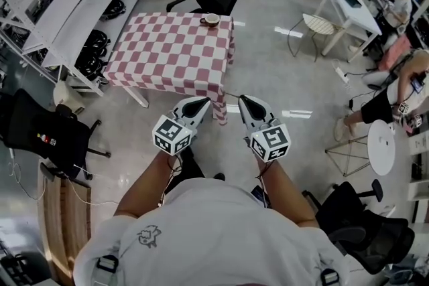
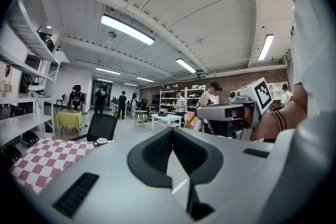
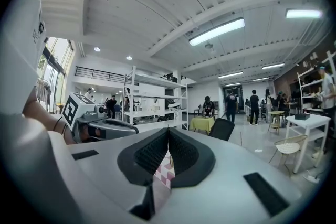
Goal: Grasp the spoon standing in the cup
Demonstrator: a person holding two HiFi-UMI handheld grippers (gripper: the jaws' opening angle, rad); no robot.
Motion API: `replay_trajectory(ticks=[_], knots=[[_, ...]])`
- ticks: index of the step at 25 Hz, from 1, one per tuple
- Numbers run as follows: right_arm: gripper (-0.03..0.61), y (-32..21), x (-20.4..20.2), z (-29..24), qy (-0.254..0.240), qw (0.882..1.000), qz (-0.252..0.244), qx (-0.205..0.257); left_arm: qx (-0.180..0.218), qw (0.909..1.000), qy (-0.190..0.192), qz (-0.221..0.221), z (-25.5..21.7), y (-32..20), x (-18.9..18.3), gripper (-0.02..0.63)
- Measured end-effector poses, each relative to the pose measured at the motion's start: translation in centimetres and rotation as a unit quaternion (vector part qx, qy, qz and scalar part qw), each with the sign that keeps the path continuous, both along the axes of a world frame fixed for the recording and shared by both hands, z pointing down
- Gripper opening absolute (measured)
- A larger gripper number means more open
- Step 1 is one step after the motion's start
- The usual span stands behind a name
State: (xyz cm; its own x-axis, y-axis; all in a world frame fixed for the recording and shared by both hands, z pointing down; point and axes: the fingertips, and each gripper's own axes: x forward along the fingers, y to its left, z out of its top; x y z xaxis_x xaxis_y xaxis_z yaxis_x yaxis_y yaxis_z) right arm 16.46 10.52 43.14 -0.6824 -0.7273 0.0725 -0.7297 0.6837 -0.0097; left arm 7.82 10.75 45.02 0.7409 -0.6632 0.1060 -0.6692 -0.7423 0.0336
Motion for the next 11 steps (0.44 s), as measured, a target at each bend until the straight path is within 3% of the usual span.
replay_trajectory(ticks=[11], knots=[[0.032,-0.5,1.0,-0.3,0.006,1.000,0.013,0.005,0.012,0.9994,-0.027,0.017,0.0,-0.9,1.5,0.014]])
